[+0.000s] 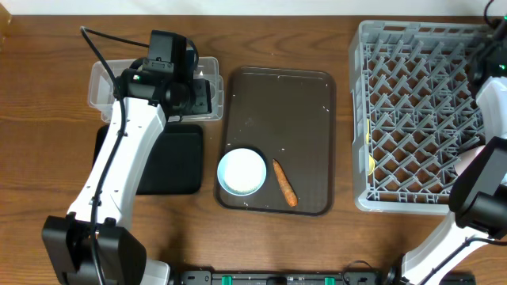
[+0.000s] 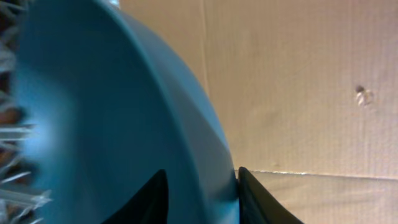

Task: Sort waste into correct bins and load items into the dishwasher rack
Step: 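Carry the blue plate right and set it upright in the rack, then return the right gripper over the rack and reach left gripper to the bowl, then grasp the light-blue bowl of rice with the left gripper and lift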

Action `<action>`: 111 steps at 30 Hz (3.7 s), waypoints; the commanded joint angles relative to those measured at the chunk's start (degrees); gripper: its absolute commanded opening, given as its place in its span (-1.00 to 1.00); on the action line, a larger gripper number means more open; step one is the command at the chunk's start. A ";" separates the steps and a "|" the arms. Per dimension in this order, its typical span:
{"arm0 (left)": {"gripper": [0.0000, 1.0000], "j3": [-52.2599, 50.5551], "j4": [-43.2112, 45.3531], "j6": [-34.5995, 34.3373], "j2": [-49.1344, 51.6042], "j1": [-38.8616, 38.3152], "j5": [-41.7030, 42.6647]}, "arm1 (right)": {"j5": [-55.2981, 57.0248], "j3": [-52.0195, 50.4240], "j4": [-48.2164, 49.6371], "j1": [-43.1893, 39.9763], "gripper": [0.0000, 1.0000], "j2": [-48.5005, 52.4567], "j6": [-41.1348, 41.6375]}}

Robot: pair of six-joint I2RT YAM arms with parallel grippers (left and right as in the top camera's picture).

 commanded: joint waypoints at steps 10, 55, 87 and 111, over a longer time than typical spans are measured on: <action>0.10 0.37 -0.22 0.55 0.20 -0.13 -0.50 | 3.63 -1.55 -1.16 0.52 0.64 -0.46 12.24; 0.10 0.37 -2.78 0.55 0.20 -0.13 -0.48 | -70.44 -3.19 -58.42 38.01 0.67 -12.74 39.71; 0.11 -13.79 3.61 -23.58 1.07 -24.26 -0.15 | -38.64 3.85 -51.58 33.33 0.69 -9.20 61.57; -0.11 -23.37 23.50 -29.92 9.79 -27.02 -0.35 | -40.87 5.95 -54.16 27.17 0.69 -10.23 61.57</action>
